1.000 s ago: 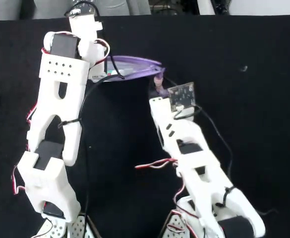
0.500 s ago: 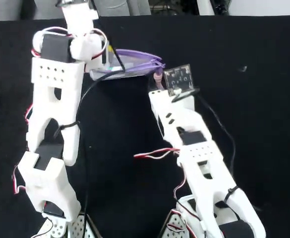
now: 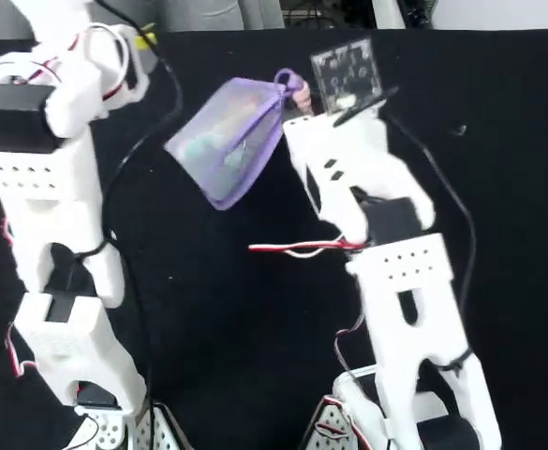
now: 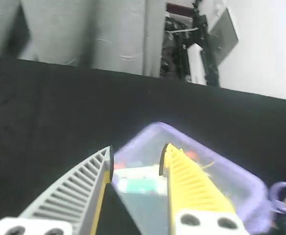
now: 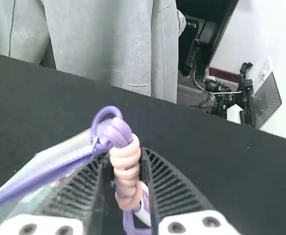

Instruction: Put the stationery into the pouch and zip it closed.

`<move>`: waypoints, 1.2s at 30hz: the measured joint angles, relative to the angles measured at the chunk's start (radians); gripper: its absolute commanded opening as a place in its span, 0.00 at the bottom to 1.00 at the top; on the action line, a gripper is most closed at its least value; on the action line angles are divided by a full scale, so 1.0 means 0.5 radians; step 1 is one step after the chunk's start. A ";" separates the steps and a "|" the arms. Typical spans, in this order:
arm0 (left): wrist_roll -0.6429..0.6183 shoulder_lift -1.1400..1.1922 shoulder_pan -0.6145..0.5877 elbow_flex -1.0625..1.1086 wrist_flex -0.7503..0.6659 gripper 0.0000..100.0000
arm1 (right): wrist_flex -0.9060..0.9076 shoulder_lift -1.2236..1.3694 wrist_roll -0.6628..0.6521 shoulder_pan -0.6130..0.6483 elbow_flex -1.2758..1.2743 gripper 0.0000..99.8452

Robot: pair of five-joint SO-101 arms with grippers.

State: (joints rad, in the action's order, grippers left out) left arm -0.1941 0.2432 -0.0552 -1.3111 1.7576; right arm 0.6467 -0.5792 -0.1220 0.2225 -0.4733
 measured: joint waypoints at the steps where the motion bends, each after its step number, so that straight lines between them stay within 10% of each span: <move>1: 0.000 0.000 -0.021 0.000 0.000 0.18 | 0.089 0.000 -0.003 0.000 0.098 0.01; 16: 0.000 0.000 -0.086 0.203 0.000 0.18 | 0.881 0.000 -0.249 -0.055 1.080 0.01; 36: 0.000 0.000 -0.086 0.362 0.000 0.19 | 0.921 -0.018 -0.334 -0.141 0.795 0.01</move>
State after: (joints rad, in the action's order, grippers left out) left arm -0.1941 0.2432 -0.0982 -1.1301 1.7576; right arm 1.1070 -0.5884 -0.2892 0.1519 -0.0760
